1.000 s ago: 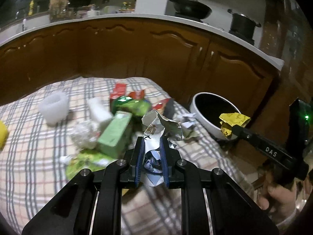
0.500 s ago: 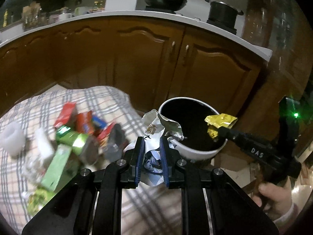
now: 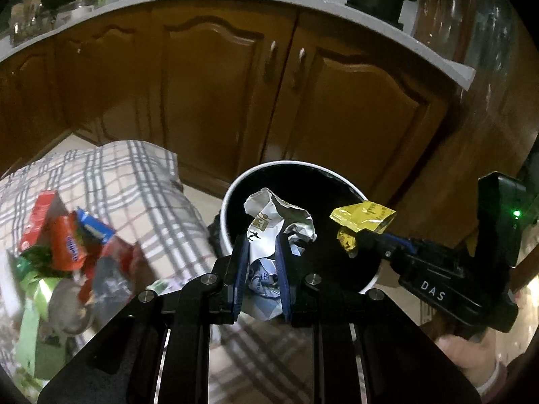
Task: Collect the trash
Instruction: 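Carry both items over the black bin and open both tools to drop them, then move both tools back over the trash pile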
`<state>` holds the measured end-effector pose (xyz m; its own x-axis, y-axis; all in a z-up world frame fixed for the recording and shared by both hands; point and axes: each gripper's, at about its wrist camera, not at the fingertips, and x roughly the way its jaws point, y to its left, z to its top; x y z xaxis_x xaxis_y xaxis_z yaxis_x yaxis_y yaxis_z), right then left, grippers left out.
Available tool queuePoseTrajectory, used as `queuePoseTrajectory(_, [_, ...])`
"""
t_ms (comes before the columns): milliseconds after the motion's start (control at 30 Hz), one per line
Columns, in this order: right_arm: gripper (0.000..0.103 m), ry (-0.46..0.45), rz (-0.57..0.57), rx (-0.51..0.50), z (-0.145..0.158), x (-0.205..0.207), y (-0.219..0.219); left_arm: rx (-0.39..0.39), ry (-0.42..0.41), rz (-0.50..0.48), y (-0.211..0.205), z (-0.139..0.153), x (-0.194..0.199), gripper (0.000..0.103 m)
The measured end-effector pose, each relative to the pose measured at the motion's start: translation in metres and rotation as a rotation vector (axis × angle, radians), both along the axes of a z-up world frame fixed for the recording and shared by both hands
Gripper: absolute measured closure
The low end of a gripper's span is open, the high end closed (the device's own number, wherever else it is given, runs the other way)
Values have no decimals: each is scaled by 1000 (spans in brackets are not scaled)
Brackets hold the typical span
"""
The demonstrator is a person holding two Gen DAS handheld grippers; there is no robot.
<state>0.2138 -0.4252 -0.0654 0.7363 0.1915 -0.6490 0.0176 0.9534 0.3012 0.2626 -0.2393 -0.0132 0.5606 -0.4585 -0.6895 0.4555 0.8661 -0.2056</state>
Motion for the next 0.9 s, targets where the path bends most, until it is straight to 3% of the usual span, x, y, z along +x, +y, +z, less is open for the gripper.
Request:
queuePoseTrajectory(300, [84, 26, -6, -15, -2, 11, -8, 30, 34, -18, -23, -10, 20, 84])
queuePoseTrajectory(333, [81, 33, -3, -18, -3, 12, -8, 34, 35, -21, -25, -11, 20, 83])
queuePoseTrajectory(400, [65, 46, -1, -21, -5, 14, -8, 40, 41, -26, -28, -13, 21, 69])
queuePoseTrajectory(433, [51, 50, 2, -14, -6, 14, -8, 42, 43, -26, -29, -13, 21, 63])
queuePoseTrajectory(467, [49, 53, 3, -11, -6, 14, -8, 45, 42, -23, -29, -13, 21, 54])
queuePoseTrajectory(500, [49, 53, 5, -8, -6, 13, -9, 44, 33, -21, -29, -13, 20, 51])
queuePoseTrajectory(700, [49, 32, -10, 14, -2, 2, -10, 35, 11, 5, -17, -7, 13, 47])
queuePoseTrajectory(900, [35, -22, -13, 39, 6, -16, 2, 1, -2, 58, 15, -2, -9, 42])
